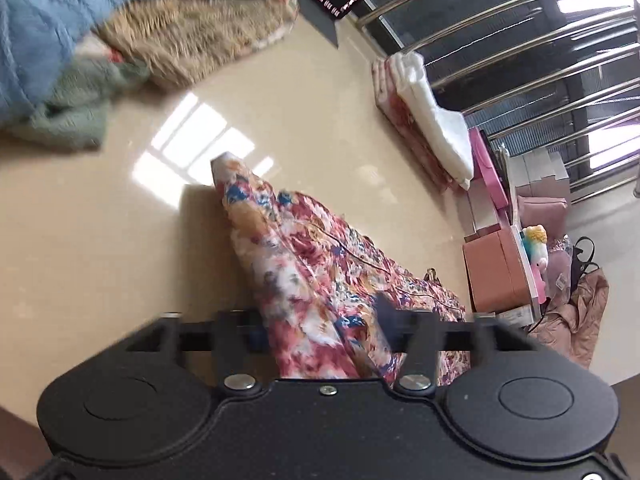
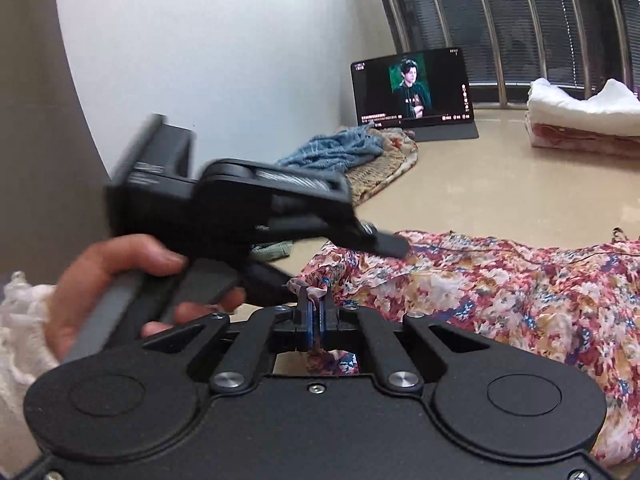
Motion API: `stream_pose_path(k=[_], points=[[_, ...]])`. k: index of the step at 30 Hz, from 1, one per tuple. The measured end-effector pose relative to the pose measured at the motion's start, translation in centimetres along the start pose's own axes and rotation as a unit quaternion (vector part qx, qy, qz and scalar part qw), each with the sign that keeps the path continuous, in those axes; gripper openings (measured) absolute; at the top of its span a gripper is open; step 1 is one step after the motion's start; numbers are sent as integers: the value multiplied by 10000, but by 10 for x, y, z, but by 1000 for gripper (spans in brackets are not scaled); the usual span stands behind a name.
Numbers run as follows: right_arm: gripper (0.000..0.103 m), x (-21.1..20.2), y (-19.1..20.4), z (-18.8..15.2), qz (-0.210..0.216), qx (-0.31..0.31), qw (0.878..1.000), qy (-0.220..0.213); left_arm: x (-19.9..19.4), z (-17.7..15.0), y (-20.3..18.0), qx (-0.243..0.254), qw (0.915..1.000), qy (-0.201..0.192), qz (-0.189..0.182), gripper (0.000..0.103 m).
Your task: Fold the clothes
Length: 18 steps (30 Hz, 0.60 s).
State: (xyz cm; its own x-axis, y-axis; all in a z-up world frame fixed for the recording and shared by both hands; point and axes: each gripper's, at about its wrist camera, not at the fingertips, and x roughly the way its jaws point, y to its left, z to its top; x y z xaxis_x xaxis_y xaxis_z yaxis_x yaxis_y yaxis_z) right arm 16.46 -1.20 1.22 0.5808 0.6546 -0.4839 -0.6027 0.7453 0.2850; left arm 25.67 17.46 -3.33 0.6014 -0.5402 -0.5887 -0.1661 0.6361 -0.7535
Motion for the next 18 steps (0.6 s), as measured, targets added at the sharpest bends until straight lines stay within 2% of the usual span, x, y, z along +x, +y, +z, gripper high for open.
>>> stream_pose_path(k=[1, 5, 13, 18], points=[[2, -3, 0, 0, 11, -12, 10000, -23, 0, 0, 1, -20, 10000, -19, -1, 17], [2, -6, 1, 0, 28, -46, 10000, -41, -5, 1, 5, -61, 9999, -69, -77, 8], [2, 7, 26, 11, 221, -197, 9995, -72, -42, 15, 7, 188, 9992, -326, 107, 6], [2, 12, 46, 23, 624, 183, 9977, -164, -83, 26, 3, 485, 9967, -544, 356, 6]])
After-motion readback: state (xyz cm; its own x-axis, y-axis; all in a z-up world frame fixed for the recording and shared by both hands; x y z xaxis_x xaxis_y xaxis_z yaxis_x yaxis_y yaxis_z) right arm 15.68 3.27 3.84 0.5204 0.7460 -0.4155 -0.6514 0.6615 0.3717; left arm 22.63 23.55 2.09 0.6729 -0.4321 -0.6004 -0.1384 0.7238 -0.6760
